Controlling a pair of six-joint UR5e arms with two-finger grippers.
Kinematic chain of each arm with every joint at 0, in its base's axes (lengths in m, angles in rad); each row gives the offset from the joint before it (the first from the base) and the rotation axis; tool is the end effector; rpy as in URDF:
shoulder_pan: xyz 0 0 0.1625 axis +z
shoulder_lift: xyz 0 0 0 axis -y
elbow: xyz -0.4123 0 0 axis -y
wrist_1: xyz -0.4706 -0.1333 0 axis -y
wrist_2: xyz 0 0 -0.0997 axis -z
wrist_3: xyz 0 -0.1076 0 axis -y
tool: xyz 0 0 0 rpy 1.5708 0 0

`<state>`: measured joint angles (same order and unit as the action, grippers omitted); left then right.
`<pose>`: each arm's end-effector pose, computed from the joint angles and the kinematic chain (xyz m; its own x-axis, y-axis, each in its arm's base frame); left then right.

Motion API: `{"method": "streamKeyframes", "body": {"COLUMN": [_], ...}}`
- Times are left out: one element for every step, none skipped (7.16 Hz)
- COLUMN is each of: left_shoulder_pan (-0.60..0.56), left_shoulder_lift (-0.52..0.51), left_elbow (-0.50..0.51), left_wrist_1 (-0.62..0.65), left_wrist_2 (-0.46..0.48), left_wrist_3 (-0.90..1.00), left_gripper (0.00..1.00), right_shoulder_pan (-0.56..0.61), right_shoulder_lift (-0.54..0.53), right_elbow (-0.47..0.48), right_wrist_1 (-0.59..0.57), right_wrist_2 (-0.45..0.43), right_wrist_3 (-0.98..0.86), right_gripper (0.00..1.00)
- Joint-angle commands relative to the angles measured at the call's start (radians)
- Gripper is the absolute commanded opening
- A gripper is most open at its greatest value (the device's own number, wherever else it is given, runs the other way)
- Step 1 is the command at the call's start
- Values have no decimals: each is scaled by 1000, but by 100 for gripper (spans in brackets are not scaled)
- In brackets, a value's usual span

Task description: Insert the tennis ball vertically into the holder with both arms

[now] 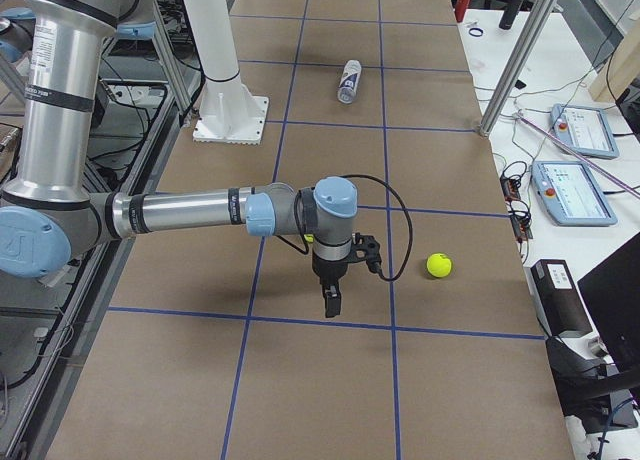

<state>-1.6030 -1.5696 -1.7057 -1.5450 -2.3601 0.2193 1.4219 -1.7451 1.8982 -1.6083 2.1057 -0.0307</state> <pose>-0.0753 -0.5711 0.5767 0.6965 0.2686 -0.6654 -0.1224 0.9582 0.2587 0.0029 -0.5094 0.5772 0.8372 -0.2158 0.5026 0.1731 0.9762 0.1308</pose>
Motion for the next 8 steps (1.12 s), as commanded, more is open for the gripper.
{"method": "streamKeyframes", "body": {"left_shoulder_pan": [3, 5, 6, 12, 52, 139, 235, 271], "left_shoulder_lift": [-55, -79, -85, -84, -93, -121, -166, -225], "left_elbow": [-2, -6, -17, -37, -31, -38, -37, -37], "left_wrist_1": [-3, -3, -9, -102, -189, -298, -396, -400], "left_wrist_2": [-1, -2, -5, -10, -5, 5, 8, 12], "left_wrist_3": [-35, -44, -37, -46, -72, -69, -67, -67], "left_gripper": [100, 100, 100, 100, 99, 99, 99, 99], "right_shoulder_pan": [2, 3, 2, 2, 2, 2, 2, 2], "right_shoulder_lift": [56, 56, 56, 62, 78, 76, 78, 78], "right_elbow": [2, 2, -2, -30, -45, -42, -41, -41], "right_wrist_1": [2, 5, 68, 94, 94, 94, 94, 94], "right_wrist_2": [35, 40, 40, 43, 46, 48, 48, 48], "right_wrist_3": [-1, 0, 5, 17, 18, 18, 18, 21], "right_gripper": [100, 100, 100, 100, 100, 100, 100, 100]}}
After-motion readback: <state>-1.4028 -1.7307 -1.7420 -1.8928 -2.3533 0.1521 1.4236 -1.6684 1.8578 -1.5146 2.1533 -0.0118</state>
